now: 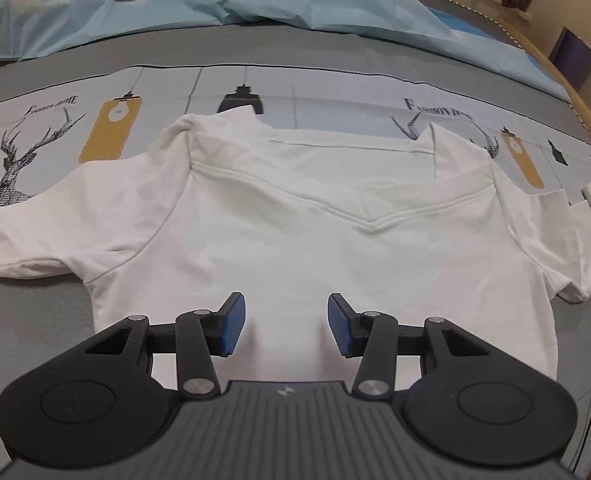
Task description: Fold small clothes
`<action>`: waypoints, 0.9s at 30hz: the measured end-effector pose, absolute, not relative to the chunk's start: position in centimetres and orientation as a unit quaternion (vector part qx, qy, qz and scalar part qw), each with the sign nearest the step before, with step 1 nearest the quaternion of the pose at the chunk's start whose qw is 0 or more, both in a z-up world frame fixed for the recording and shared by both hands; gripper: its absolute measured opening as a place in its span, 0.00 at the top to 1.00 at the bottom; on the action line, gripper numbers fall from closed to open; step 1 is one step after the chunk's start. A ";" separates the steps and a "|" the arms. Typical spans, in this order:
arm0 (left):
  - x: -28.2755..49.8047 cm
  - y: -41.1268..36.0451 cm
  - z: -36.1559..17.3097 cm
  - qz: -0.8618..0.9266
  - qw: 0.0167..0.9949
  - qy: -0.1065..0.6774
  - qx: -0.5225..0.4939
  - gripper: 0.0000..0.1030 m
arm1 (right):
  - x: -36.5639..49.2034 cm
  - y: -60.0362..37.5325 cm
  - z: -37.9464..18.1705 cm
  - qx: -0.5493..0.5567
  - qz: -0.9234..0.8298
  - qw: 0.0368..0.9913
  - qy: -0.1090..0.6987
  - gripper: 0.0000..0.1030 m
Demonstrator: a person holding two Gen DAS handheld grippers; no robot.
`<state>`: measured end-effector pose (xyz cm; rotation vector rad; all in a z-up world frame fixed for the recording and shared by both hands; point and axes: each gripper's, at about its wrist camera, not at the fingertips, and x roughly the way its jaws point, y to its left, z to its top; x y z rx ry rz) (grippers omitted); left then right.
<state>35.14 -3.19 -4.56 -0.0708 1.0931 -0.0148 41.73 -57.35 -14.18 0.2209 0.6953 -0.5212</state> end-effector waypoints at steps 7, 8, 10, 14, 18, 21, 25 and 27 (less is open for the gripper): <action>35.2 0.1 -3.2 0.025 0.857 0.510 -0.069 0.51 | 41.6 -50.7 -4.6 0.082 -0.253 0.940 0.214 0.96; 35.1 0.8 -3.0 0.032 0.857 0.508 -0.077 0.51 | 41.4 -48.3 -2.5 0.083 -0.226 0.951 0.194 0.96; 35.1 2.5 -2.6 0.050 0.856 0.505 -0.097 0.51 | 40.8 -43.2 0.7 0.085 -0.153 0.972 0.158 0.96; 35.0 6.2 -2.0 0.091 0.848 0.501 -0.148 0.51 | 37.2 -30.3 4.7 0.052 0.074 0.991 0.098 0.96; 34.8 9.5 -1.6 0.119 0.841 0.495 -0.183 0.51 | 34.7 -21.5 2.1 0.082 0.252 0.945 0.193 0.92; 34.7 11.4 -1.4 0.129 0.835 0.493 -0.206 0.51 | 34.2 -17.4 -1.9 0.055 0.257 0.907 0.328 0.84; 34.5 12.7 -1.3 0.126 0.826 0.495 -0.236 0.51 | 33.8 -17.4 -3.5 0.030 0.179 0.882 0.436 0.84; 34.4 13.0 -1.4 0.117 0.824 0.494 -0.252 0.51 | 33.6 -18.9 -2.3 0.065 0.152 0.883 0.439 0.84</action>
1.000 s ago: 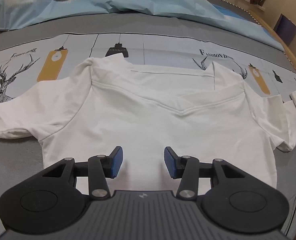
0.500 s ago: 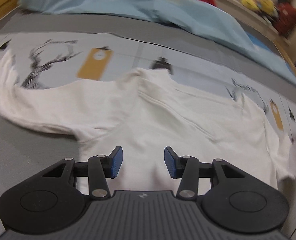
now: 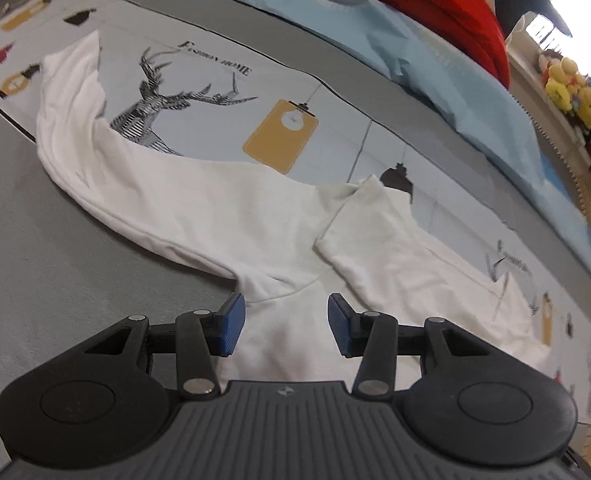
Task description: Fold small clothes
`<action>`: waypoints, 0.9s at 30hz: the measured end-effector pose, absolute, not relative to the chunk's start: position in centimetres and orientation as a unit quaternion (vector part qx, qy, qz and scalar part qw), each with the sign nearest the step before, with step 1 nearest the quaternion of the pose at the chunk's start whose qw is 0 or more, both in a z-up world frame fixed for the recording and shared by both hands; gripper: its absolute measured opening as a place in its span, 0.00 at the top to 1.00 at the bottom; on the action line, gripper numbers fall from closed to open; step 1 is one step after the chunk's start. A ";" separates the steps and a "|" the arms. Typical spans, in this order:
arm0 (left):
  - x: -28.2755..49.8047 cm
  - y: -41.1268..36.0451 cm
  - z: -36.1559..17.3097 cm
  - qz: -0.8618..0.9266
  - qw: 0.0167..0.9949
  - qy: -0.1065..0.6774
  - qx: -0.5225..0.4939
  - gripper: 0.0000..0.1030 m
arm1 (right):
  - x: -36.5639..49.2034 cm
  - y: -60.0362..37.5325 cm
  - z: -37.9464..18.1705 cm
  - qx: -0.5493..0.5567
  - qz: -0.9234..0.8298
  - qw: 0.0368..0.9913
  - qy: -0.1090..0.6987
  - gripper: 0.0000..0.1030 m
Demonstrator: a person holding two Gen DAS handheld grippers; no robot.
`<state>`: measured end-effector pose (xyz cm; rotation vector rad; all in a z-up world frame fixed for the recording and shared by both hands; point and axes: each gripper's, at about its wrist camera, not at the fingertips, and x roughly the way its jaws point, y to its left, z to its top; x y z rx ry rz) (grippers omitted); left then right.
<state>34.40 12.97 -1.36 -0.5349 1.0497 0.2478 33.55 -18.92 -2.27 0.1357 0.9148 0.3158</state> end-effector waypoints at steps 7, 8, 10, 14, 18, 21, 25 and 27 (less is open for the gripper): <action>35.1 13.4 -3.5 0.086 0.822 0.469 -0.311 0.75 | 31.9 -24.4 -1.3 0.149 0.051 0.910 0.383 0.65; 35.5 13.5 -3.9 0.080 0.822 0.466 -0.319 0.76 | 32.1 -25.2 -1.9 0.161 0.030 0.907 0.389 0.65; 36.2 13.5 -4.7 0.073 0.819 0.463 -0.331 0.76 | 32.9 -26.6 -3.2 0.189 -0.006 0.892 0.410 0.65; 38.1 13.1 -6.4 0.073 0.821 0.454 -0.338 0.76 | 34.2 -28.7 -3.9 0.220 -0.016 0.884 0.412 0.65; 39.6 13.2 -8.1 0.082 0.817 0.450 -0.351 0.76 | 35.9 -30.7 -4.2 0.238 -0.043 0.885 0.398 0.65; 40.6 12.8 -9.3 0.082 0.809 0.460 -0.357 0.75 | 36.4 -32.4 -4.4 0.262 -0.061 0.876 0.400 0.65; 41.8 11.8 -10.6 0.090 0.814 0.467 -0.335 0.74 | 36.8 -33.9 -4.8 0.283 -0.079 0.868 0.400 0.65; 42.2 11.7 -10.9 0.095 0.817 0.460 -0.334 0.74 | 36.8 -34.5 -5.0 0.293 -0.087 0.864 0.400 0.65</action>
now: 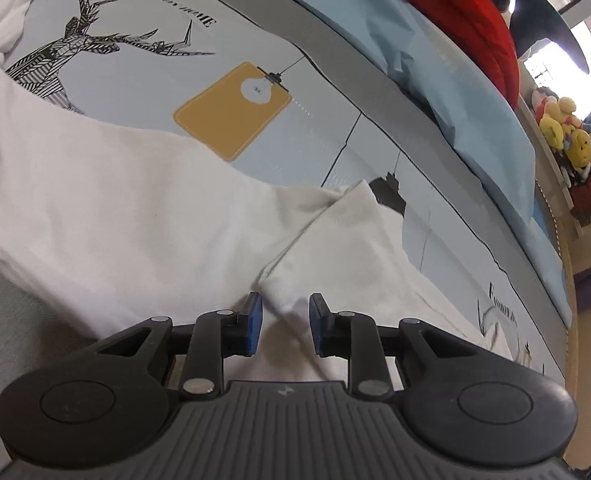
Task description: Fold small clothes
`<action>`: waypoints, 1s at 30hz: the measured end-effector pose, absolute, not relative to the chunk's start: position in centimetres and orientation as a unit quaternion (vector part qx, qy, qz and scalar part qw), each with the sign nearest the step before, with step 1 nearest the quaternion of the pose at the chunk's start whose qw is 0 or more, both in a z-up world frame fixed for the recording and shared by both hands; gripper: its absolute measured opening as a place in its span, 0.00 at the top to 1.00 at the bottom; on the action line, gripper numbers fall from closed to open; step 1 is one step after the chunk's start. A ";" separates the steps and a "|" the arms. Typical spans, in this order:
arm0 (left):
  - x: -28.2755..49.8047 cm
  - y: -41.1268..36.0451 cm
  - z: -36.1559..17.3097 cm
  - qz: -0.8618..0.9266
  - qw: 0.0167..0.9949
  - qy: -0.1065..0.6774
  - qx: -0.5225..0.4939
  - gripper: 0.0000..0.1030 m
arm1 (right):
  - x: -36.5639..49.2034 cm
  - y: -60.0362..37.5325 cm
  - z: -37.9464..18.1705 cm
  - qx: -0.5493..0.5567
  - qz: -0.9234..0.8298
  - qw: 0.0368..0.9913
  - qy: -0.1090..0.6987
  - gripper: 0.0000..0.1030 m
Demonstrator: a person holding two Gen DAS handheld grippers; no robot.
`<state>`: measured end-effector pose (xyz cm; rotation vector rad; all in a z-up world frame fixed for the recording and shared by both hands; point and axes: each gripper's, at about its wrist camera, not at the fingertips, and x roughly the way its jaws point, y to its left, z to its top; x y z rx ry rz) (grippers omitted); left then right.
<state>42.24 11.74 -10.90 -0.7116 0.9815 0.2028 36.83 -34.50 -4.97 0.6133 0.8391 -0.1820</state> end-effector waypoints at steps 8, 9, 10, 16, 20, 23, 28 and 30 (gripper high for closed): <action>41.7 11.2 -8.0 0.099 0.840 0.436 -0.307 0.96 | 36.9 -35.8 -5.3 0.300 -0.107 0.860 0.397 0.65; 41.2 11.2 -6.8 0.096 0.840 0.433 -0.313 0.96 | 36.8 -35.9 -5.3 0.301 -0.110 0.860 0.396 0.65; 40.5 11.2 -5.6 0.094 0.839 0.430 -0.321 0.96 | 36.7 -36.0 -5.3 0.302 -0.114 0.860 0.396 0.65; 35.2 10.8 -1.3 0.146 0.820 0.465 -0.300 0.94 | 36.1 -36.0 -5.7 0.307 -0.136 0.855 0.396 0.65; 34.7 12.8 -3.4 0.219 0.773 0.505 -0.316 0.89 | 35.8 -35.8 -6.7 0.312 -0.142 0.845 0.411 0.65; 35.1 13.1 -2.3 0.201 0.797 0.481 -0.306 0.84 | 35.8 -35.6 -8.0 0.315 -0.142 0.833 0.432 0.65; 36.2 13.3 -2.1 0.175 0.809 0.475 -0.298 0.77 | 35.6 -36.8 -11.6 0.313 -0.231 0.771 0.503 0.65; 36.4 13.6 -2.6 0.172 0.802 0.485 -0.303 0.77 | 35.2 -37.6 -12.0 0.329 -0.249 0.762 0.499 0.60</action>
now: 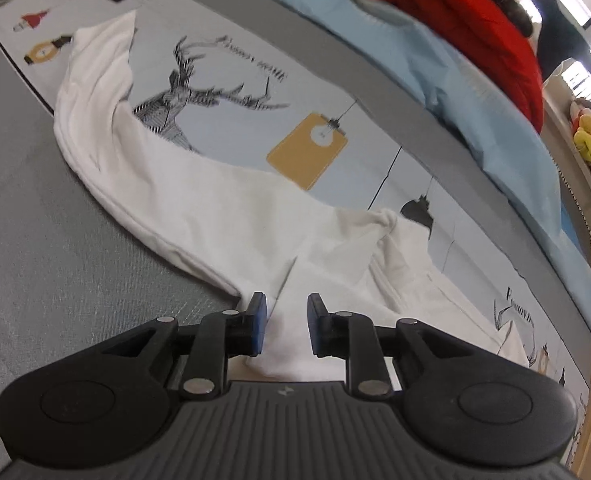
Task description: Fold small clothes
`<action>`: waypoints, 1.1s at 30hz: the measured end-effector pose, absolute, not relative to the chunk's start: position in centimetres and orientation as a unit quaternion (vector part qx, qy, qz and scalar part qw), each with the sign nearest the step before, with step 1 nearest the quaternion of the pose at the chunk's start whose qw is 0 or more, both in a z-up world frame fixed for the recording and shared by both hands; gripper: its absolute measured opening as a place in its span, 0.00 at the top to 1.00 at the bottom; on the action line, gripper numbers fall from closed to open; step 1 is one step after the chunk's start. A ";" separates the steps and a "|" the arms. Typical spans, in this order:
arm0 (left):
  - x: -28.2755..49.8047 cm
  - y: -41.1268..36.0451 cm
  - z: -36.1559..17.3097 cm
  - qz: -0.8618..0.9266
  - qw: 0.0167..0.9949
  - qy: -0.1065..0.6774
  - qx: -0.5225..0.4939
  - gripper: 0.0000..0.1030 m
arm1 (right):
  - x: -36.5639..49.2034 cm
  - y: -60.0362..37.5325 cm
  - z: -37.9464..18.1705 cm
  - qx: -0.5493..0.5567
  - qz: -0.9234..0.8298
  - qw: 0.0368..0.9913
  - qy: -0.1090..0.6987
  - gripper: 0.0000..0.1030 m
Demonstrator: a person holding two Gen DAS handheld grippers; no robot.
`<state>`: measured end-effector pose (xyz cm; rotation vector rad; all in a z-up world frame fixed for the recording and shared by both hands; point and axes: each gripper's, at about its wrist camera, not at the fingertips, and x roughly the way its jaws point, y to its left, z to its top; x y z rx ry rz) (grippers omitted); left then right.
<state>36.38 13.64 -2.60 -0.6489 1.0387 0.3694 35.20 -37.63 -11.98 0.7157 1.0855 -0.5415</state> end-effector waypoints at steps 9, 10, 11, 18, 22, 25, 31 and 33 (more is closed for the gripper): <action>38.9 15.5 -5.0 0.124 0.809 0.491 -0.297 0.77 | 35.3 -35.3 -8.7 0.362 -0.170 0.816 0.418 0.60; 39.2 15.5 -5.3 0.114 0.813 0.490 -0.295 0.77 | 35.4 -35.3 -9.4 0.379 -0.156 0.806 0.428 0.60; 39.6 15.4 -5.7 0.104 0.815 0.490 -0.292 0.77 | 35.5 -35.4 -10.1 0.393 -0.152 0.793 0.439 0.60; 40.9 13.6 -7.8 0.084 0.823 0.502 -0.252 0.77 | 34.9 -35.8 -12.9 0.409 -0.184 0.749 0.487 0.62; 41.3 12.5 -8.6 0.082 0.828 0.512 -0.214 0.77 | 35.1 -35.7 -12.2 0.405 -0.183 0.753 0.486 0.61; 41.4 12.1 -9.0 0.085 0.829 0.518 -0.195 0.77 | 35.1 -35.0 -11.7 0.396 -0.177 0.762 0.481 0.60; 41.4 11.1 -9.6 0.083 0.834 0.523 -0.154 0.82 | 36.2 -34.1 -10.3 0.366 -0.133 0.797 0.462 0.56; 41.3 11.0 -9.2 0.084 0.840 0.516 -0.145 0.96 | 36.6 -33.4 -9.6 0.350 -0.110 0.812 0.454 0.55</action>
